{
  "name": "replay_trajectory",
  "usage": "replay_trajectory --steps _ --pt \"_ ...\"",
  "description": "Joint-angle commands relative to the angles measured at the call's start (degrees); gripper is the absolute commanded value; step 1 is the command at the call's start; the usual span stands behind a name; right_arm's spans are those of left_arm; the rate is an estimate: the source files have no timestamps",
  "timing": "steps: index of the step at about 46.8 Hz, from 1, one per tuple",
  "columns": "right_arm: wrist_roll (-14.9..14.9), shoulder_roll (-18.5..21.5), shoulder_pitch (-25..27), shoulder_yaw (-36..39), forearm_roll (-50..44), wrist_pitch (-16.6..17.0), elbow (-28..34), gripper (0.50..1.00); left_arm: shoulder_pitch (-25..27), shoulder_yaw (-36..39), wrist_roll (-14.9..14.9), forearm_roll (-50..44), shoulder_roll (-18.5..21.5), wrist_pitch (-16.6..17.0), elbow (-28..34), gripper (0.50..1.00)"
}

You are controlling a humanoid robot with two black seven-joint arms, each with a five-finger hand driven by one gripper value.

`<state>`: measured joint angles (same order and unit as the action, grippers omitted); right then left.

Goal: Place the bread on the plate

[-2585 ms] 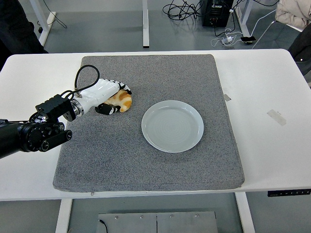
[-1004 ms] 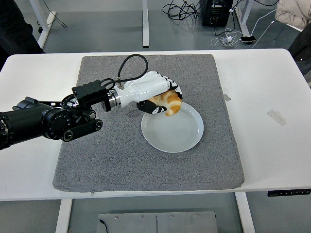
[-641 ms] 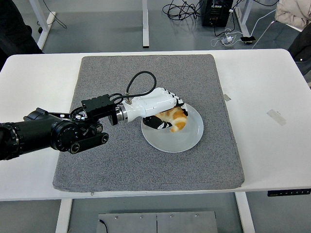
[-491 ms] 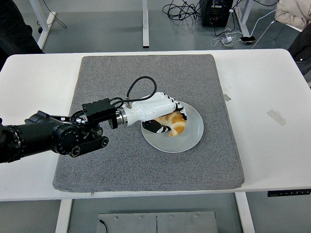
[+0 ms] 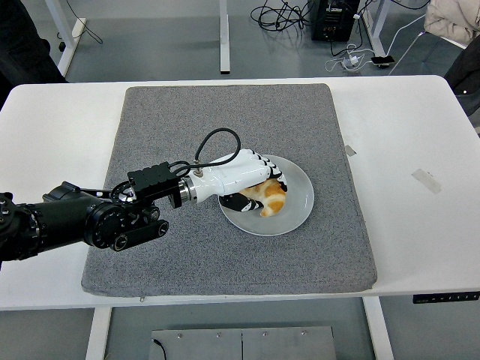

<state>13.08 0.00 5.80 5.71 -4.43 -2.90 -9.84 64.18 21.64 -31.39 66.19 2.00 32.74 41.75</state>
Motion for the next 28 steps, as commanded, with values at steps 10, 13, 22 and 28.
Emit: replay_trajectory --steps 10,13,22,28 --pt "0.0 0.0 0.0 0.0 0.0 0.0 0.0 1.000 -1.1 0.5 -0.7 0.0 -0.6 1.2 -1.1 0.546" --pt "0.0 0.0 0.0 0.0 0.0 0.0 0.0 1.000 -1.2 0.5 -1.0 0.0 -0.6 2.2 -1.1 0.551" --pt "0.0 0.0 0.0 0.0 -0.1 0.0 0.0 1.000 -1.2 0.3 -1.1 -0.4 -0.7 2.3 -1.1 0.731" --pt "0.0 0.0 0.0 0.0 -0.1 0.0 0.0 1.000 -1.2 0.3 -1.2 -0.9 -1.3 2.3 -1.1 0.849"
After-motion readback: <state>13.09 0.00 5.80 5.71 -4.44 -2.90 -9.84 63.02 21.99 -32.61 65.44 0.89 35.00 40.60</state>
